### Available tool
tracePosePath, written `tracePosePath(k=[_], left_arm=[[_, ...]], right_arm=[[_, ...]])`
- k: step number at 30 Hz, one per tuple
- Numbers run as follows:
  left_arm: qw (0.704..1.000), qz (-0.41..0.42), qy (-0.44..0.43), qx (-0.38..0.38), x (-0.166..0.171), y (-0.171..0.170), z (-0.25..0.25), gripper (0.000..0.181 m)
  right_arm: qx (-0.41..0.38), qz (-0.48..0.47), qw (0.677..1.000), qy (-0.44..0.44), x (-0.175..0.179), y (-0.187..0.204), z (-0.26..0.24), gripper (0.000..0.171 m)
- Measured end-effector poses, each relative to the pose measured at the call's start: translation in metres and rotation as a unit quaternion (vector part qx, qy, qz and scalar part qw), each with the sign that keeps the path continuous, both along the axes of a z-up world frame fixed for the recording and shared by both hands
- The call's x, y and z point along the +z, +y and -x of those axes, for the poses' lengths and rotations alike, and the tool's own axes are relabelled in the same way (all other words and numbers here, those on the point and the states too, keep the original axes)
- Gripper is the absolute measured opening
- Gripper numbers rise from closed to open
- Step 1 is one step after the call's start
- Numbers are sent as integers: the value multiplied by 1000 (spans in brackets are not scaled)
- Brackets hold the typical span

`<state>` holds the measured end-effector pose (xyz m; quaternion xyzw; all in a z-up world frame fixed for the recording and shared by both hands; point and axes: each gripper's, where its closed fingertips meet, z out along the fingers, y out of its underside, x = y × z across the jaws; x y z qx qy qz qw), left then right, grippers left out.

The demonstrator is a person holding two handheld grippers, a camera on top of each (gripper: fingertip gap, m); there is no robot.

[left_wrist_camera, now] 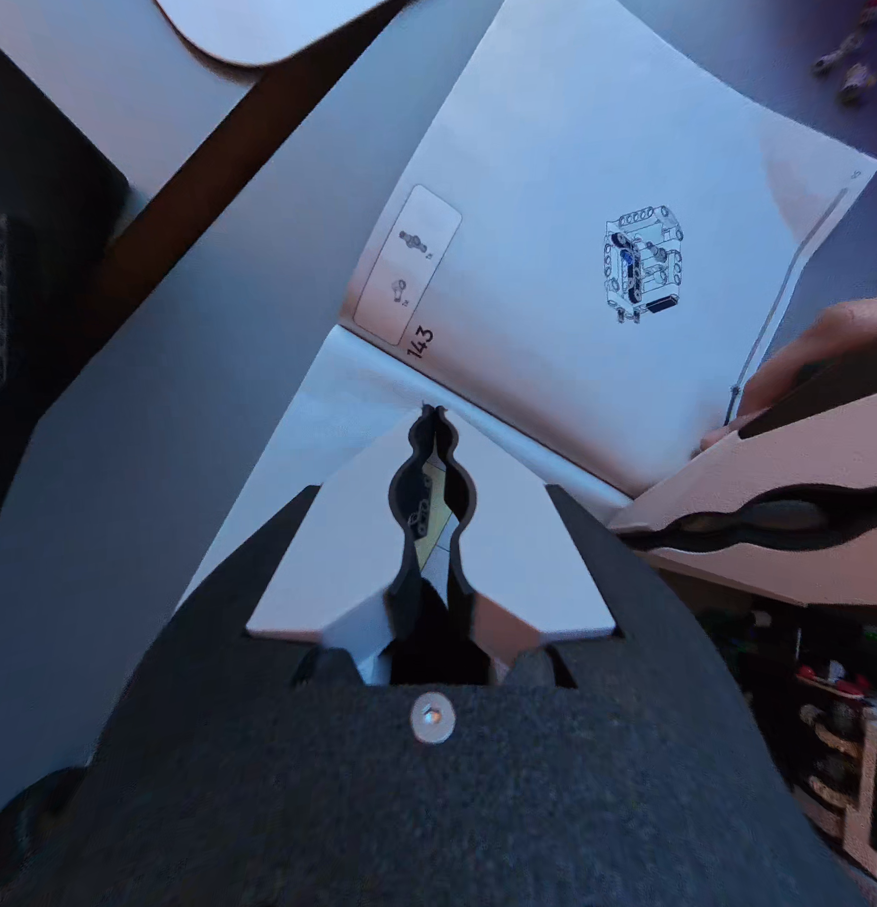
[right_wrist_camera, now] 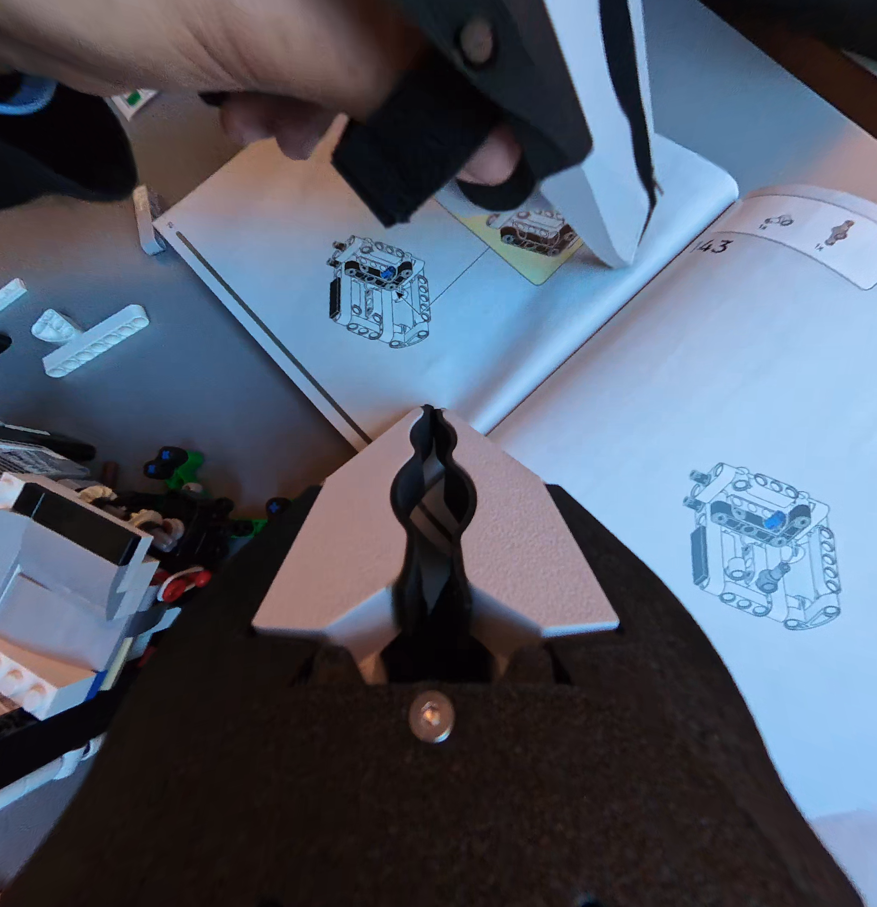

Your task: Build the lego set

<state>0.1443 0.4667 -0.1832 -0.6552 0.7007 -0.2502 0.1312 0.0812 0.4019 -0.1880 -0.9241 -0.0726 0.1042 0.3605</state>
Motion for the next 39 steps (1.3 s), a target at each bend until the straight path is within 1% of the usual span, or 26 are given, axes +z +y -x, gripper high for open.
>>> tracePosePath(k=[1,5,9,11,12,13,15,17,18,20,22,24,25,27,29,31,32,34,37,39], left_arm=[[1000,4,0,3,-1,0,-1,0],[1000,-7,-2,7,-7,2,2,0],[1000,1,-7,10,-7,2,2,0],[1000,-20,-9,5,-2,6,5,0],[999,-30,-24,3,8,8,8,0],[998,-27,-57,8,28,8,12,4],[992,8,-125,25,76,6,38,13],[981,53,-180,53,113,5,86,22],[974,65,-204,69,124,5,113,27],[960,63,-256,97,137,-2,163,27],[946,44,-299,116,136,-17,205,33],[942,19,-308,133,119,-35,240,43],[942,10,-304,143,107,-45,255,45],[936,11,-311,163,90,-66,277,43],[920,14,-336,199,83,-77,291,48],[905,21,-363,223,83,-86,298,47],[902,23,-364,229,81,-89,300,47],[908,16,-350,229,76,-92,302,49],[927,-3,-306,215,66,-93,308,49],[934,-14,-288,212,63,-89,313,48]], right_arm=[[0,2,1000,-4,0,0,0,0],[5,9,1000,-16,-1,0,1,0],[3,17,999,-27,-2,0,0,0],[-5,20,1000,-19,0,0,0,0],[-8,15,1000,-24,4,0,0,0],[-7,-9,999,-33,15,-1,-1,0],[-9,-87,996,-31,52,-8,0,0],[-16,-143,990,-10,85,-28,1,1],[-22,-163,986,5,96,-41,2,2],[-30,-189,981,34,106,-69,7,6],[-45,-212,975,49,107,-96,11,8],[-76,-240,966,62,108,-120,14,8],[-95,-252,961,71,107,-130,16,10],[-122,-272,951,82,105,-146,22,16],[-146,-284,946,64,100,-157,25,21],[-162,-295,942,22,94,-164,25,20],[-169,-303,938,0,92,-166,22,19],[-171,-312,934,-30,91,-169,19,17],[-164,-322,931,-47,95,-169,19,16],[-171,-339,923,-58,100,-171,16,13]])
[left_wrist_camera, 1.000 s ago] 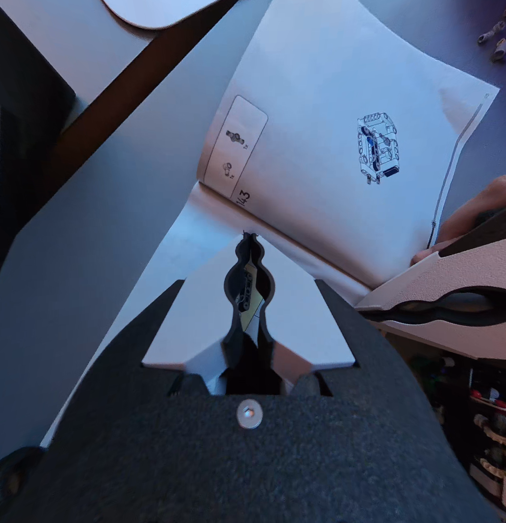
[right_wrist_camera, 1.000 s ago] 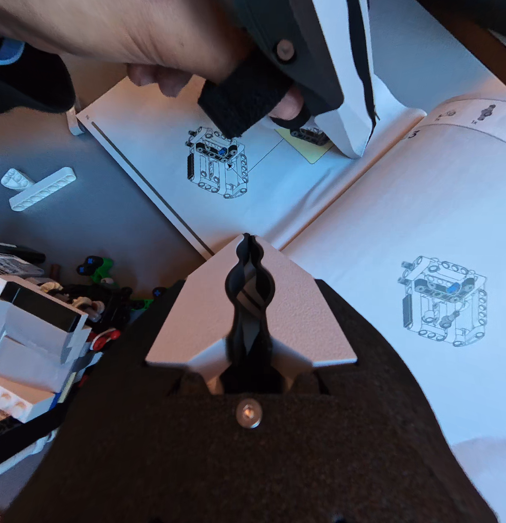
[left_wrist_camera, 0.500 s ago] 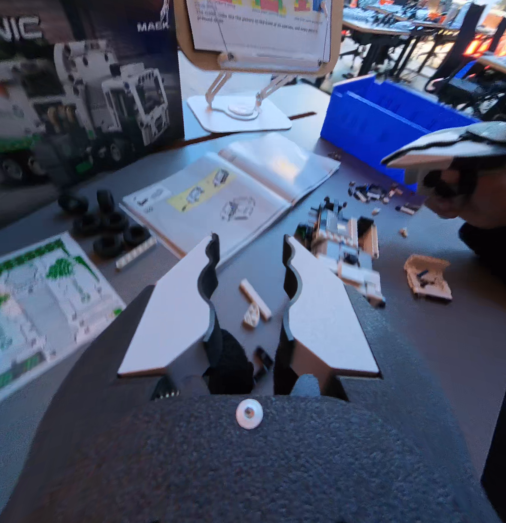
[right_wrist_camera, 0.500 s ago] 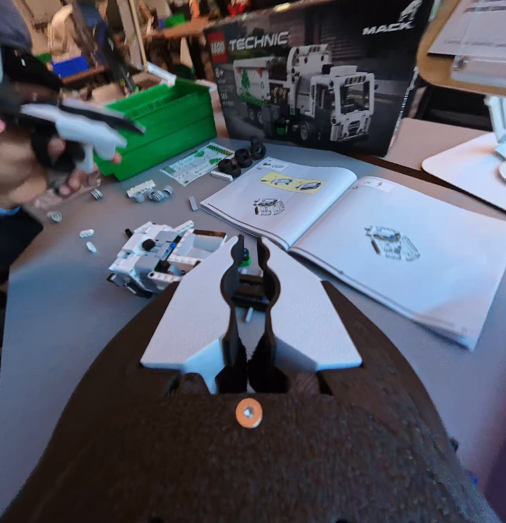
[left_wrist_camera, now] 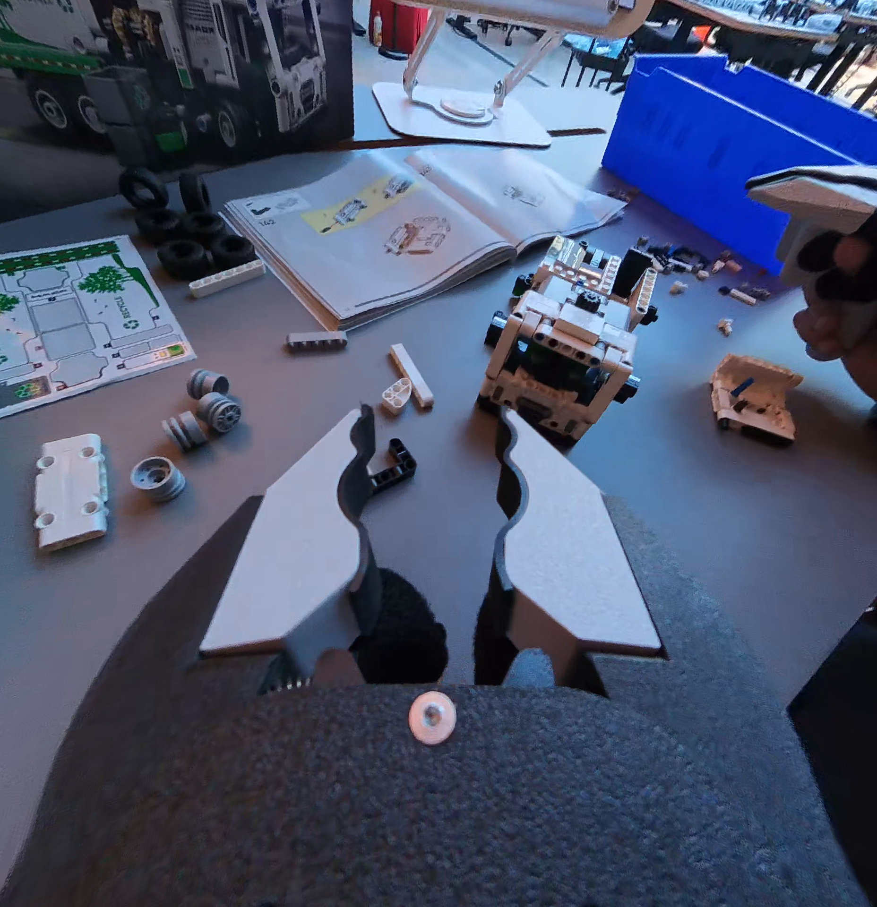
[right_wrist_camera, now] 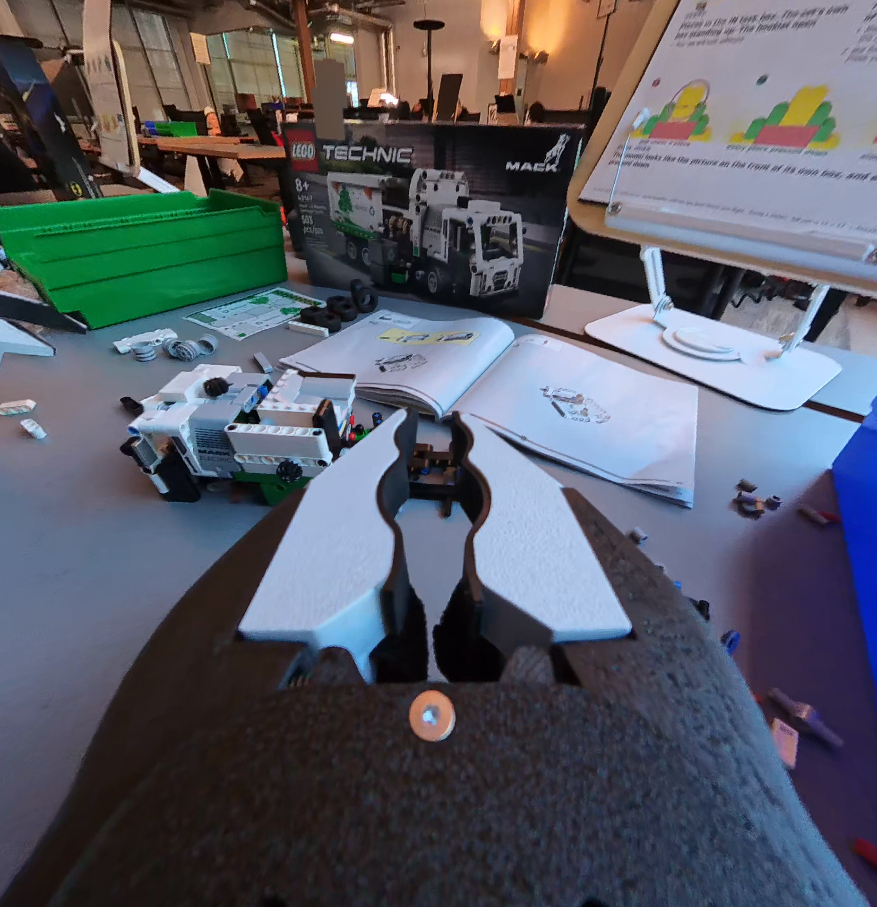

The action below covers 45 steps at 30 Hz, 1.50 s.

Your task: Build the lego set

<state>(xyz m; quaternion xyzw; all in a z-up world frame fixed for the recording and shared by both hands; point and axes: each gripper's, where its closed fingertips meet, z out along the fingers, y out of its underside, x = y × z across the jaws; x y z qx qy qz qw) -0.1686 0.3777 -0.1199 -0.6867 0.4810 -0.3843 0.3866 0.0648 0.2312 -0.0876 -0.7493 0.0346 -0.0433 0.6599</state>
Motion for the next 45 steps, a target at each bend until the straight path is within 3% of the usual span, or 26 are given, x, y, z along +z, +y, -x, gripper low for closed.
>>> tracePosePath(k=[5,10,15,17,21,27,30,39,41,45], left_arm=[[1000,-12,10,-12,5,1,4,44],[998,-41,-21,-36,20,-16,-13,42],[992,-49,-62,-99,26,-56,-46,40],[989,-50,-65,-119,24,-69,-56,39],[986,-41,-73,-143,21,-87,-68,38],[986,-37,-85,-138,29,-83,-72,37],[985,-35,-84,-143,32,-81,-75,36],[981,-30,-76,-175,29,-86,-84,36],[981,-28,-78,-176,29,-86,-83,36],[982,-27,-77,-172,29,-86,-79,36]], right_arm=[[9,16,1000,15,-9,0,6,12],[-112,131,985,12,-27,-41,-39,12],[-185,195,963,29,-49,-72,-77,17],[-191,229,953,47,-63,-70,-86,25],[-194,254,944,75,-77,-56,-105,25],[-227,289,925,95,-95,-50,-127,22],[-255,311,913,65,-99,-53,-134,17],[-247,322,912,62,-102,-49,-134,7],[-227,311,922,46,-89,-49,-124,5],[-42,299,953,12,-63,-49,-41,5]])
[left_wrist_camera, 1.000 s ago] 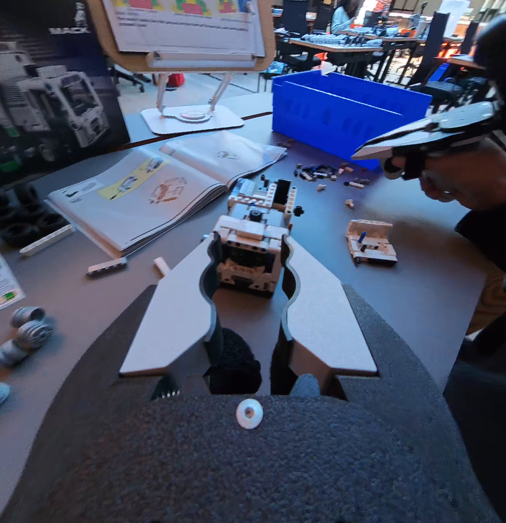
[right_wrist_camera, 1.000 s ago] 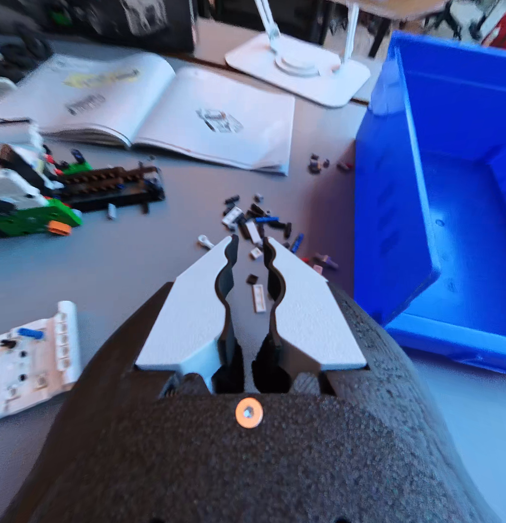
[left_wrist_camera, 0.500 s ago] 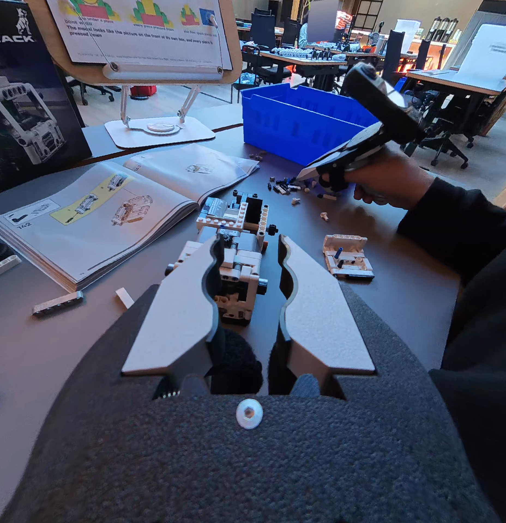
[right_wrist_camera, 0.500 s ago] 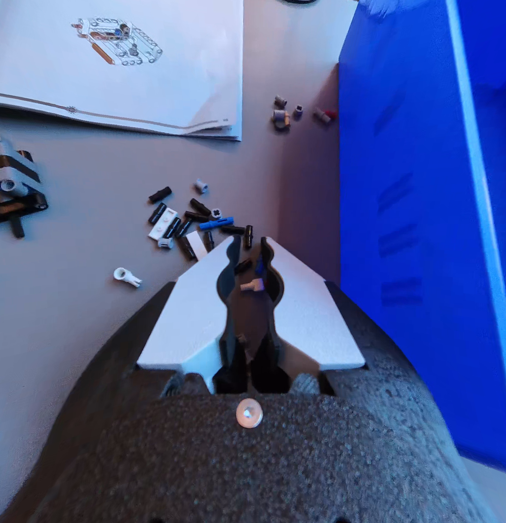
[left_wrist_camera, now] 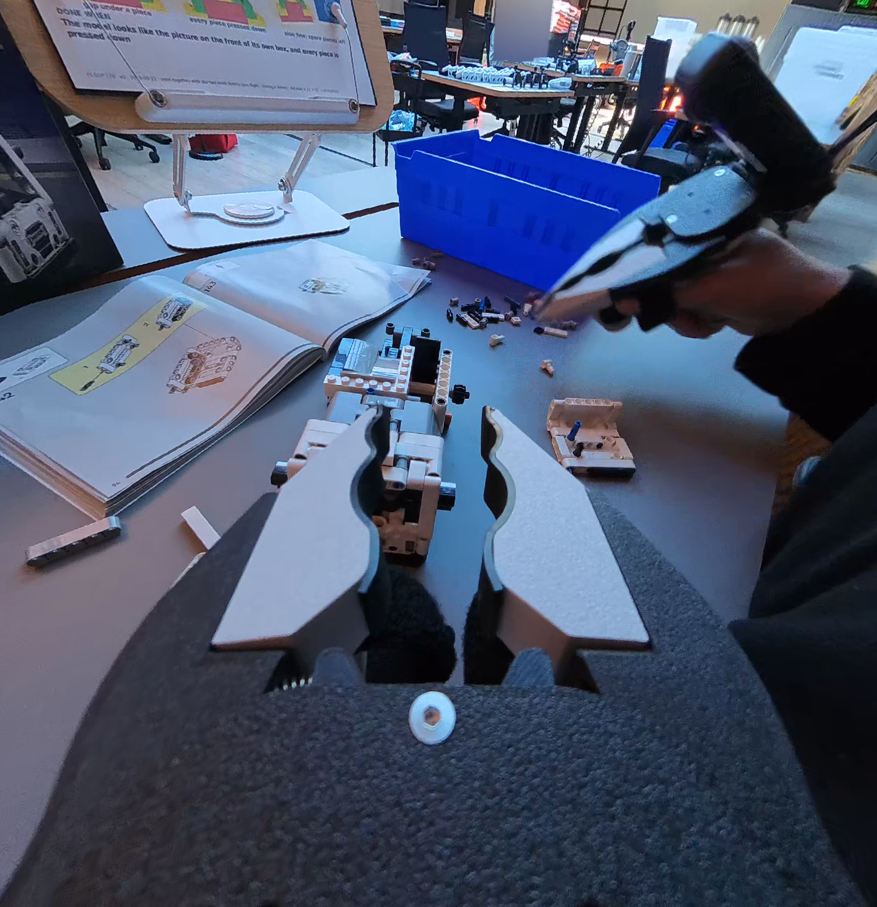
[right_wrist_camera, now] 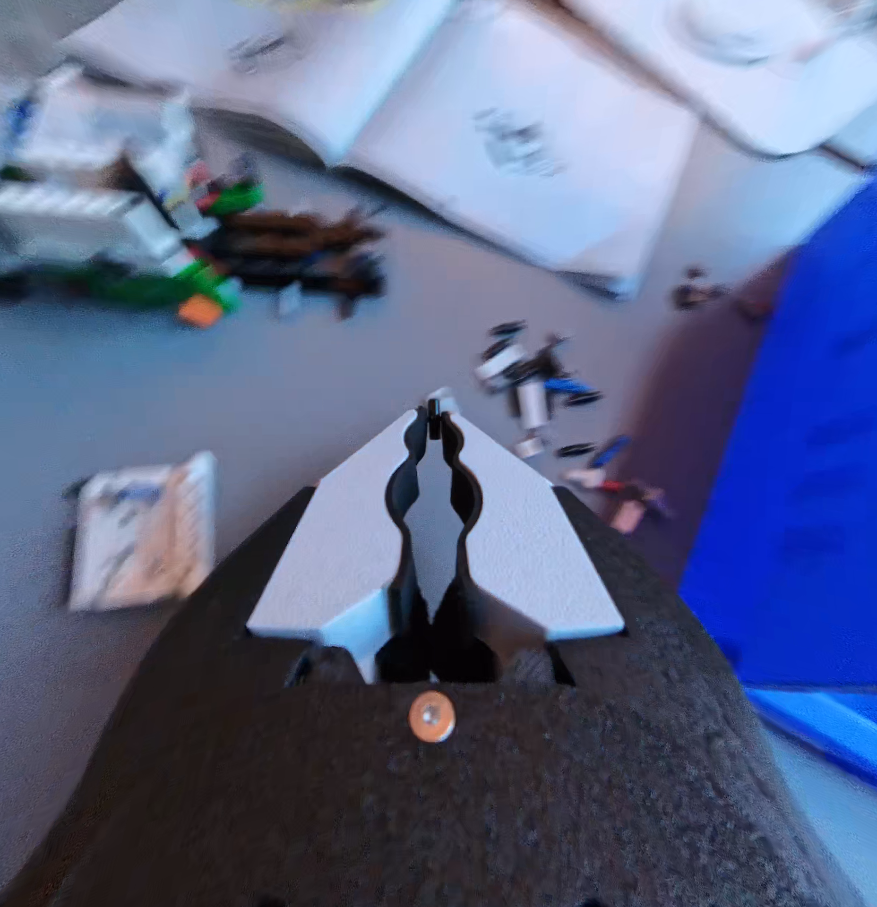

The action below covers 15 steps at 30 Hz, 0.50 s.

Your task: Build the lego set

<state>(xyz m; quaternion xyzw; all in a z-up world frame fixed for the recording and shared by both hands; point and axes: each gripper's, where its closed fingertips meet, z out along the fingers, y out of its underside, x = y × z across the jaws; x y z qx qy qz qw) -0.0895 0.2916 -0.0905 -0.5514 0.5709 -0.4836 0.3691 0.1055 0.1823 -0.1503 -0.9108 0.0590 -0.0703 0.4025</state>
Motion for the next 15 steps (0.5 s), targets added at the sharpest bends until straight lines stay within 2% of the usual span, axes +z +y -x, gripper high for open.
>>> tracePosePath(k=[2,6,15], left_arm=[[1000,7,-4,0,0,-2,2,36],[1000,18,-11,-9,2,-10,3,36],[1000,-1,-12,-14,7,-23,12,36]], right_arm=[[34,46,998,13,-12,-19,25,5],[18,81,996,41,-32,-41,31,5],[12,83,996,43,-41,-45,32,5]])
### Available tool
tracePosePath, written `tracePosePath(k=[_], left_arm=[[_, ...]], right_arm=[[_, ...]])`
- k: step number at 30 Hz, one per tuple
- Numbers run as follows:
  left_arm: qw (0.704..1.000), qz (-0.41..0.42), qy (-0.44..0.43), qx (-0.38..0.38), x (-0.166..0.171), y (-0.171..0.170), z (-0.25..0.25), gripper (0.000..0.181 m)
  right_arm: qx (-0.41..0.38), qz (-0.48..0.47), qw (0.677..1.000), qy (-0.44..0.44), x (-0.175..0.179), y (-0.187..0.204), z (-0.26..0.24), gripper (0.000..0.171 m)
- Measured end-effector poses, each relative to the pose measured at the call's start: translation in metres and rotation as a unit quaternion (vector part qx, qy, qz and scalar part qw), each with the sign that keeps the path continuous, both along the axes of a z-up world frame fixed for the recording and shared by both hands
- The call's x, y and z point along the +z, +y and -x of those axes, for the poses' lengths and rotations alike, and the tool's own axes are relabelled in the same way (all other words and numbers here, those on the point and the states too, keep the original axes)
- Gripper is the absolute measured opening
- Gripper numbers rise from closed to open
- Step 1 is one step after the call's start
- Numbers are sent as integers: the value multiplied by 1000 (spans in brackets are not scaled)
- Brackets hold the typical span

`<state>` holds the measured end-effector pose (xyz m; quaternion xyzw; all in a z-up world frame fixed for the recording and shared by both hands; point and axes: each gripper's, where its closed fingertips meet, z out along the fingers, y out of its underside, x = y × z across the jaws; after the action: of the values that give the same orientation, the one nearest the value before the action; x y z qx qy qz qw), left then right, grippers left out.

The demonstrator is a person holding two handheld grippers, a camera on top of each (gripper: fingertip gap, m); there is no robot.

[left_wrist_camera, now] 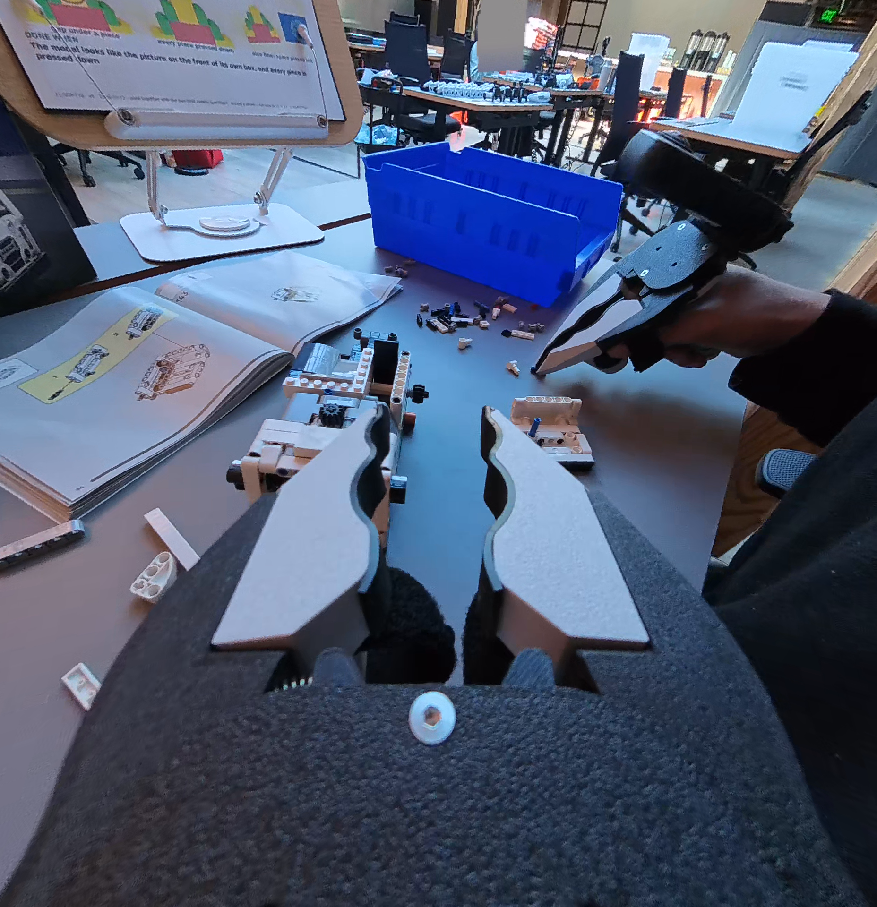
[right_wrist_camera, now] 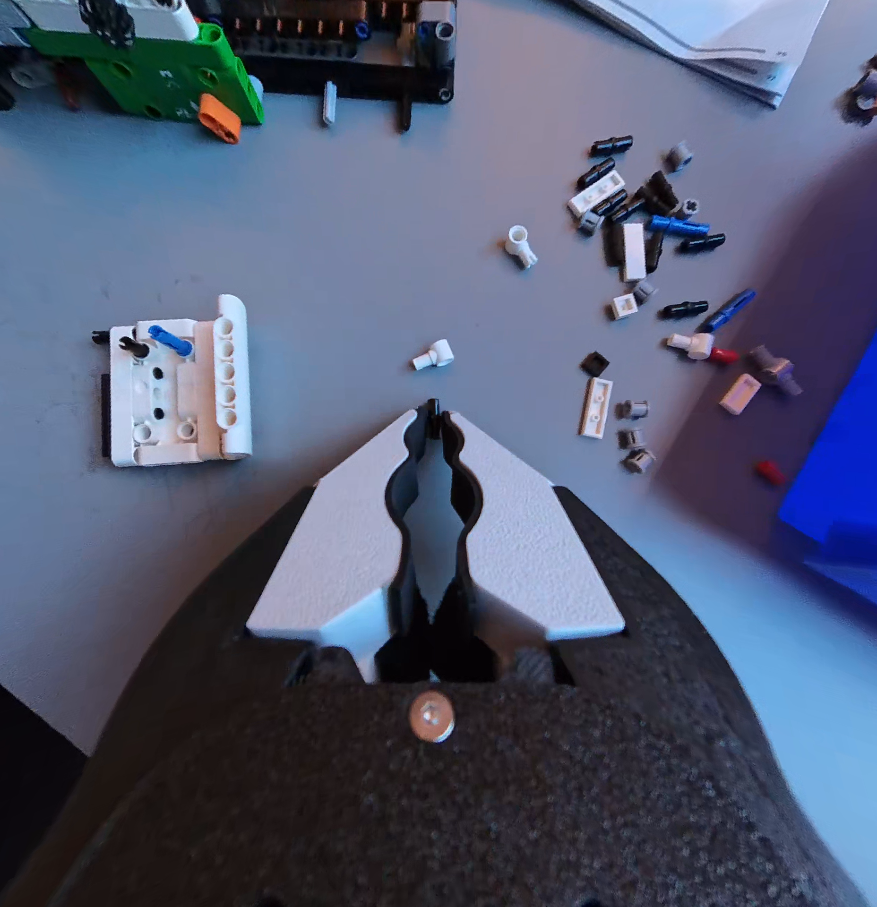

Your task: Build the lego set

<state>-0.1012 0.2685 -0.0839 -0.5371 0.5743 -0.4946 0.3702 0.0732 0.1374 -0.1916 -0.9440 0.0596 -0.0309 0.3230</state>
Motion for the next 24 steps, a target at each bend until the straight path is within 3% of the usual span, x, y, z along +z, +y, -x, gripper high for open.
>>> tracePosePath(k=[5,8,14,17,24], left_arm=[[1000,1,-1,6,1,-1,3,36],[1000,3,-7,6,3,-2,3,36],[1000,-20,-2,15,4,0,5,36],[1000,-17,-7,18,6,1,5,36],[1000,-8,-4,11,4,6,1,36]], right_arm=[[-13,-46,999,-7,21,10,-13,17],[-94,-94,991,-35,39,32,-60,17],[-210,-90,974,-8,15,51,-117,23],[-219,-62,973,-45,7,50,-124,18],[-202,-57,978,-13,2,61,-120,18]])
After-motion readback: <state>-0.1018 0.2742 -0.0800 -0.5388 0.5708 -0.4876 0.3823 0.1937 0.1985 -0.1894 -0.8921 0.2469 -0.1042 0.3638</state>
